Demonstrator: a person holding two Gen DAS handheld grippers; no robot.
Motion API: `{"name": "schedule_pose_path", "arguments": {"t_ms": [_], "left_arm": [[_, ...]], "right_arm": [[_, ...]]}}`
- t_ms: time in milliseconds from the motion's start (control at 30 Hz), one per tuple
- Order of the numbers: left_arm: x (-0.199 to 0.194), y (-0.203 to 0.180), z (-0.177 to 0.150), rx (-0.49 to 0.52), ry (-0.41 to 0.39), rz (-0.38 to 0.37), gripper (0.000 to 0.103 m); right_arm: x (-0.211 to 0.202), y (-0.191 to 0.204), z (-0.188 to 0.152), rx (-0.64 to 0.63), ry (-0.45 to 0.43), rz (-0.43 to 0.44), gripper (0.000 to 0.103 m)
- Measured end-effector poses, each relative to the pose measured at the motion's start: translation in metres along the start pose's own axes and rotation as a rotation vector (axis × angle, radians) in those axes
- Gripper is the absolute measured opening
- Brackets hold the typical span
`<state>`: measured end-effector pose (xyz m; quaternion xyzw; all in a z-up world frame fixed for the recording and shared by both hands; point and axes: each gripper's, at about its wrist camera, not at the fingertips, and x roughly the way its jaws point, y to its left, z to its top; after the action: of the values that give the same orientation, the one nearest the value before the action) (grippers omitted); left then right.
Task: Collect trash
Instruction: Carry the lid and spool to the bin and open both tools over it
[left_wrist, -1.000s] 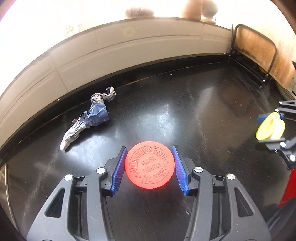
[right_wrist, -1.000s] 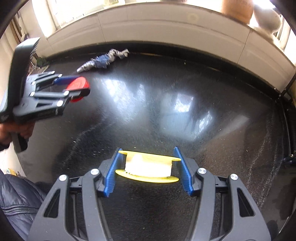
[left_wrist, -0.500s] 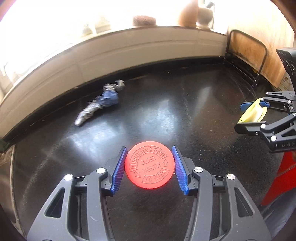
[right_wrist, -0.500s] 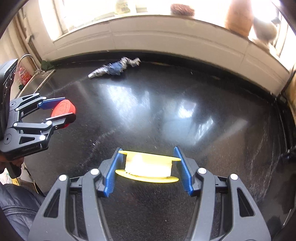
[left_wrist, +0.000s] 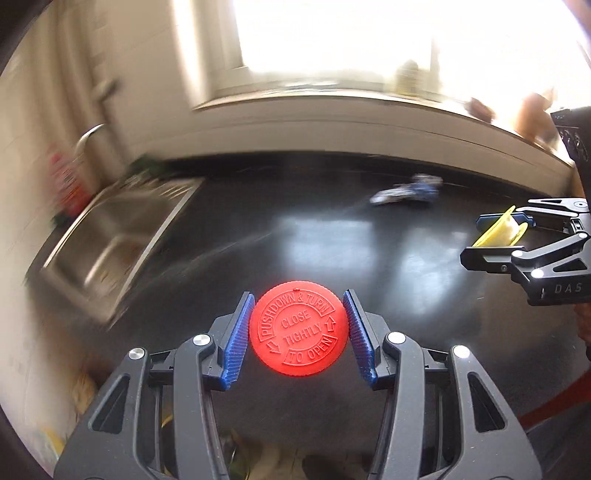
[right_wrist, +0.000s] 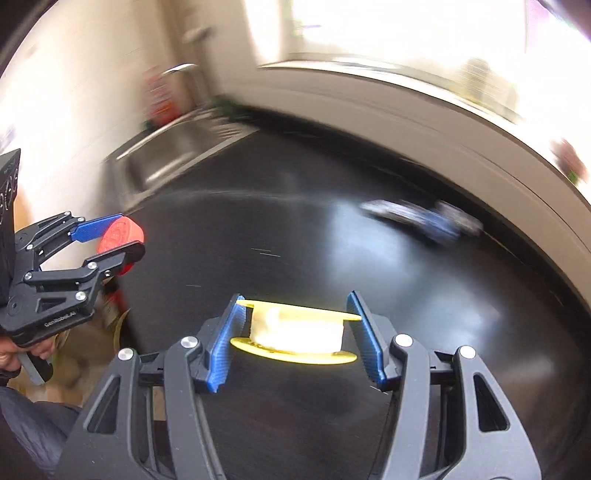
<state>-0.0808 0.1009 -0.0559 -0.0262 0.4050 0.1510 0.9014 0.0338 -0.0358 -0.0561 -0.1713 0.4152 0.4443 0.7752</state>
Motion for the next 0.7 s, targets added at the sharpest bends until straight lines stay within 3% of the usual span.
{"name": "schedule_pose_path", "arguments": {"t_ms": [267,367,500,700], "left_arm": [[-0.049,0.139,-0.116,-0.374,0.108,0.246,0.048],[-0.059,0.169,-0.156,-0.449,0.151,0.305,0.048],[-0.06,0.199,-0.204,-0.545,0.189,0.3,0.048],[-0.022,0.229,-0.256,-0.606,0.241,0.266,0.048]], "right_arm": [[0.069,0.181,0.023,-0.283,0.103,0.284,0.057],[0.09,0.236,0.017,-0.35,0.15,0.351,0.057],[0.126,0.298,0.0,-0.392,0.229,0.399,0.057],[0.189,0.345,-0.016,-0.398,0.344,0.373,0.057]]}}
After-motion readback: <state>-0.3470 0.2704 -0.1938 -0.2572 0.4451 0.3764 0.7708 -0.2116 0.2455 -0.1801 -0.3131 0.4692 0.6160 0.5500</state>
